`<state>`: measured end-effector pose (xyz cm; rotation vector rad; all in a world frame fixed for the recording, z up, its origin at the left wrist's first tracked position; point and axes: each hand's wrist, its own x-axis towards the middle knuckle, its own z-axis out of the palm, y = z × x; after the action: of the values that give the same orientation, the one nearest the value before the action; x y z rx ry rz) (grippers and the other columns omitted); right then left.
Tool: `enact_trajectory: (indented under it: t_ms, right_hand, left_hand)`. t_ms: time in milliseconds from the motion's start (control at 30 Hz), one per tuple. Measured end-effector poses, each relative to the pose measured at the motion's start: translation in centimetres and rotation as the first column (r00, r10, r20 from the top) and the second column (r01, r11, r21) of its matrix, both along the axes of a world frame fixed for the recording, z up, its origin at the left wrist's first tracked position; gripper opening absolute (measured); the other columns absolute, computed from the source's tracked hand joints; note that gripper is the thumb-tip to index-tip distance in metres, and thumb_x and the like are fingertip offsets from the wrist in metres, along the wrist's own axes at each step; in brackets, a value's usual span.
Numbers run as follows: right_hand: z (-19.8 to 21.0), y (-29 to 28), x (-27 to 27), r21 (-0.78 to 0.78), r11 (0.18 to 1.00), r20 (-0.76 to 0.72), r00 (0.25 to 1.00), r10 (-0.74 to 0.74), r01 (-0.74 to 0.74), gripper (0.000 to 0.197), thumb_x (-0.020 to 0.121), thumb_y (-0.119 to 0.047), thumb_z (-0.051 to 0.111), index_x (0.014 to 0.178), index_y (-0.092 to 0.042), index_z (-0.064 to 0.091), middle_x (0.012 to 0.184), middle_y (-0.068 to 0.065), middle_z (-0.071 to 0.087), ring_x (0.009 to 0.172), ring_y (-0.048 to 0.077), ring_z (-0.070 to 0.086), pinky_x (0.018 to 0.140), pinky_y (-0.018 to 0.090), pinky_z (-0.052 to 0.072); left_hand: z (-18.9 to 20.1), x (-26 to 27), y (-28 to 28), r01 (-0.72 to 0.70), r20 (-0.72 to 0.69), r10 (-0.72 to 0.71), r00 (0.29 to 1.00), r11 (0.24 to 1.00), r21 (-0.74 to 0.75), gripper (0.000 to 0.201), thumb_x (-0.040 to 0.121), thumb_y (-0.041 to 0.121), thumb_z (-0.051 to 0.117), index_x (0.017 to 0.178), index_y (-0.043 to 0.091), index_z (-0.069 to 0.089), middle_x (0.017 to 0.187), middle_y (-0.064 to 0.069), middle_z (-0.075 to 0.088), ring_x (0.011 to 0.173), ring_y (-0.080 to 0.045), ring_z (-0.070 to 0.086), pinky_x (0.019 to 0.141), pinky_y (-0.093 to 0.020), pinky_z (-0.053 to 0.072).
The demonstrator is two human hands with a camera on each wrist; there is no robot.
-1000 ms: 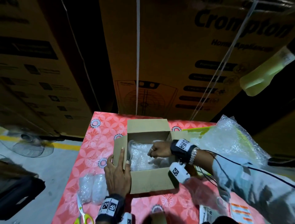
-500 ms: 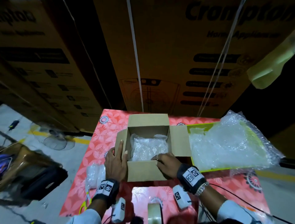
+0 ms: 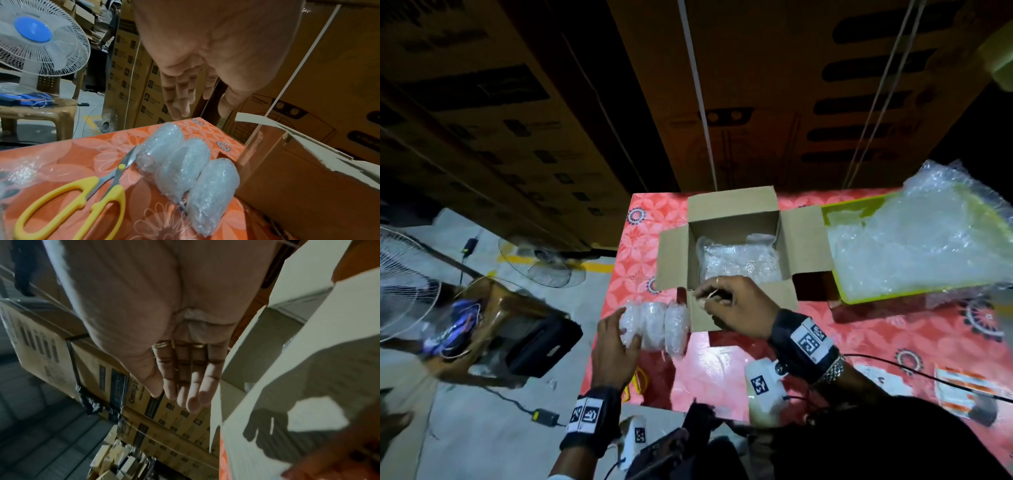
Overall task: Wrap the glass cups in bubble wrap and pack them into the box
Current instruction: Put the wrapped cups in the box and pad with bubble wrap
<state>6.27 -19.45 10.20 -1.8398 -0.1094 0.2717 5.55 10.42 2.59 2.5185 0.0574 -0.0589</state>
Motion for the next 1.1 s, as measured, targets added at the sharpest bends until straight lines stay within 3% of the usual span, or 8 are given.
enact_trajectory:
  t_ms: [100,200,300,367,467,633,900,1100]
  right_hand:
    - [-0.9,3.2,-0.7,-0.095,0.993,-0.055,0.996,0.064,-0.069,0.020,0.093,-0.013,0.065,0.111,-0.015,0.075,0.100,0.000,0.075,0.087,0.015,0.070,0.084,0.033,0.059]
    - [-1.9,6.7,-1.6,-0.223,0.965,-0.180,0.978,0.101,-0.140,0.031,0.094,-0.017,0.064,0.124,-0.010,0.070,0.109,0.001,0.073,0.095,0.015,0.068,0.091,0.031,0.056]
    - [-3.7,9.9,-2.6,-0.353,0.908,-0.305,0.945,0.116,-0.226,0.038,0.094,-0.023,0.064,0.129,-0.009,0.064,0.110,0.003,0.070,0.097,0.015,0.064,0.082,0.023,0.048]
    - [-5.2,11.4,-3.1,-0.428,0.874,-0.358,0.931,0.070,-0.230,0.013,0.094,-0.024,0.065,0.105,-0.019,0.061,0.093,-0.003,0.065,0.090,0.020,0.059,0.069,0.018,0.038]
    - [-8.0,13.0,-3.0,-0.419,0.899,-0.419,0.905,-0.069,-0.125,0.044,0.084,-0.028,0.068,0.126,-0.026,0.056,0.111,-0.001,0.068,0.103,0.022,0.064,0.083,0.024,0.050]
    - [-15.0,13.8,-1.7,-0.238,0.957,-0.420,0.871,-0.255,0.165,0.079,0.076,-0.028,0.066,0.144,-0.050,0.035,0.128,-0.007,0.066,0.111,0.018,0.067,0.100,0.044,0.054]
    - [-13.4,14.4,-0.4,-0.264,0.919,-0.479,0.788,-0.387,0.291,0.070,0.099,-0.028,0.054,0.156,-0.050,0.019,0.147,0.003,0.051,0.124,0.031,0.059,0.101,0.034,0.046]
    - [-14.5,15.9,0.5,-0.299,0.893,-0.370,0.822,-0.432,0.335,0.079,0.093,-0.011,0.068,0.159,-0.022,0.025,0.152,0.007,0.040,0.139,0.026,0.043,0.107,0.023,0.035]
  left_hand:
    - [-0.8,-0.3,0.9,0.071,-0.077,-0.074,0.994,0.997,-0.042,0.065,0.087,0.008,0.078,0.146,0.014,0.050,0.132,-0.010,0.052,0.101,-0.028,0.066,0.082,-0.035,0.053]
    - [-1.5,-0.1,1.7,0.117,-0.145,-0.136,0.980,0.984,-0.136,0.068,0.087,0.005,0.077,0.147,0.021,0.049,0.134,-0.001,0.052,0.094,-0.016,0.068,0.080,-0.033,0.057]
    - [-2.8,0.4,2.1,0.176,-0.206,-0.214,0.955,0.966,-0.190,0.074,0.084,0.003,0.079,0.146,0.028,0.048,0.133,0.004,0.055,0.087,-0.007,0.070,0.078,-0.031,0.058]
    - [-3.7,0.5,1.8,0.232,-0.254,-0.282,0.925,0.950,-0.210,0.081,0.077,0.002,0.082,0.146,0.029,0.048,0.134,0.002,0.058,0.099,-0.015,0.069,0.086,-0.036,0.057]
    - [-4.3,0.9,0.9,0.312,-0.272,-0.362,0.892,0.927,-0.209,0.085,0.070,0.007,0.082,0.146,0.029,0.049,0.126,0.002,0.061,0.112,-0.021,0.062,0.090,-0.029,0.050]
    - [-4.7,2.1,0.4,0.340,-0.314,-0.394,0.864,0.916,-0.213,0.095,0.072,0.008,0.080,0.152,0.036,0.038,0.114,0.000,0.070,0.102,-0.024,0.069,0.084,-0.032,0.055]
    - [-4.7,2.3,0.2,0.329,-0.294,-0.377,0.878,0.923,-0.199,0.074,0.083,0.003,0.067,0.149,0.028,0.044,0.106,0.000,0.071,0.096,-0.024,0.069,0.086,-0.041,0.058]
    - [-3.6,1.7,2.4,0.253,-0.248,-0.281,0.927,0.958,-0.139,0.056,0.091,0.001,0.062,0.142,0.022,0.053,0.108,0.001,0.069,0.098,-0.019,0.066,0.078,-0.025,0.046]
